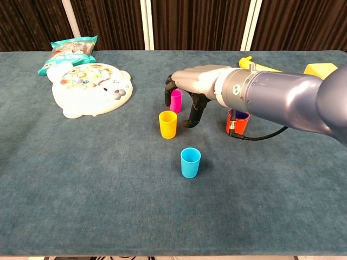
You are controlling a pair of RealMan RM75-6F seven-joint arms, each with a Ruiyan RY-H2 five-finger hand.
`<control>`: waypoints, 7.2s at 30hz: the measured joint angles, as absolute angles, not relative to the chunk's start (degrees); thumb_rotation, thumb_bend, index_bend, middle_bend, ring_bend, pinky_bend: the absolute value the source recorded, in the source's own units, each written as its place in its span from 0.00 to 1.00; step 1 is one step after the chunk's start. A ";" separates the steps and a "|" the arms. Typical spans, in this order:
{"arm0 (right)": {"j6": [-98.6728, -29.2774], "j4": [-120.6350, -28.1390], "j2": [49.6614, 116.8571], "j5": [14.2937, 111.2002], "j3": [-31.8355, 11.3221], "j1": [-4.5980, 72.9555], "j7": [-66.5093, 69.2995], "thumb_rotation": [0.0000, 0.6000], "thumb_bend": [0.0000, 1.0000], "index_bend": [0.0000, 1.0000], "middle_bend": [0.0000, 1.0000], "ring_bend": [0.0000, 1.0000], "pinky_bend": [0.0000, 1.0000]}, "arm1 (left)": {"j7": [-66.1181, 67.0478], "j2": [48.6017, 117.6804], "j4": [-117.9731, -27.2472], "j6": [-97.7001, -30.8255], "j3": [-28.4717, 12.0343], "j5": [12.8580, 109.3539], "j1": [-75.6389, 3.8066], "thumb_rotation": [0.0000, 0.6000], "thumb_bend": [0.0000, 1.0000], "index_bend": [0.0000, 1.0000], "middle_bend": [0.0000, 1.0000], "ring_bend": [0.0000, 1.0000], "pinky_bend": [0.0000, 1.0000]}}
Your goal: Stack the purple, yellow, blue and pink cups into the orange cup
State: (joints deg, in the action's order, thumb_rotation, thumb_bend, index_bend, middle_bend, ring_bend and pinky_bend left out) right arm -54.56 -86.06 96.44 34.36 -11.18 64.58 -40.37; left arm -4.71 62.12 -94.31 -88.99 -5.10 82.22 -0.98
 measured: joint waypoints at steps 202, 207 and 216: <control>-60.06 -101.74 90.68 63.52 -2.47 45.05 -39.37 1.00 0.40 0.27 0.00 0.01 0.04 | -4.21 62.24 -94.43 -88.96 -5.16 81.92 -0.97 1.00 0.31 0.05 0.05 0.00 0.00; -59.17 -100.61 92.07 62.23 -3.19 45.72 -40.02 1.00 0.41 0.31 0.00 0.01 0.04 | -4.23 62.23 -94.41 -88.98 -5.16 81.92 -0.96 1.00 0.31 0.05 0.05 0.00 0.00; -58.44 -98.95 93.52 61.37 -4.25 46.46 -39.96 1.00 0.40 0.36 0.00 0.01 0.04 | -4.17 62.27 -94.37 -88.89 -5.15 81.89 -1.00 1.00 0.31 0.05 0.05 0.00 0.00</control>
State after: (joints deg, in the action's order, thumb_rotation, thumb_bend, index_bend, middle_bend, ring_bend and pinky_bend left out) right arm -58.44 -98.95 93.52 61.37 -4.25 46.46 -39.96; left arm -4.17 62.27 -94.37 -88.89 -5.15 81.89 -1.00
